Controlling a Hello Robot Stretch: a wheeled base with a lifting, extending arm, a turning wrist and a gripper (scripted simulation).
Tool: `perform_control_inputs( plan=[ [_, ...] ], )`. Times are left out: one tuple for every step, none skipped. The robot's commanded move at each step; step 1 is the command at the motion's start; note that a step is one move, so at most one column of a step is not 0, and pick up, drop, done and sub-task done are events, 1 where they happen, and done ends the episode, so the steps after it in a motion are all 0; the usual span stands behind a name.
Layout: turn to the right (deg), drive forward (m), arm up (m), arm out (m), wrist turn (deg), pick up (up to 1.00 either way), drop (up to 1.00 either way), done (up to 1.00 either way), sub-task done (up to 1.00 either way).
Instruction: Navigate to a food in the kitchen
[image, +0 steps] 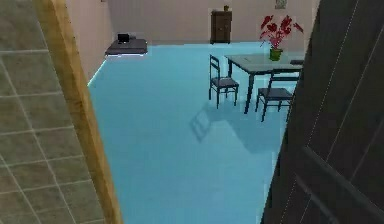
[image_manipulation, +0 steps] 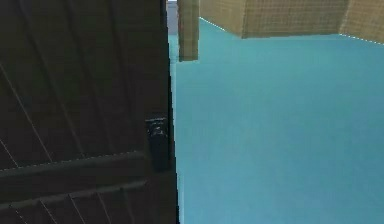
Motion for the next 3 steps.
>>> perform_control_inputs(
  plan=[
    [6.0, 0.0, 0.0, 0.0, 0.0, 0.0, 0.0, 0.0, 0.0],
    [0.0, 0.6, 0.0, 0.0, 0.0, 0.0, 0.0, 0.0, 0.0],
    [-9.0, 0.0, 0.0, 0.0, 0.0, 0.0, 0.0, 0.0, 0.0]
  ],
)
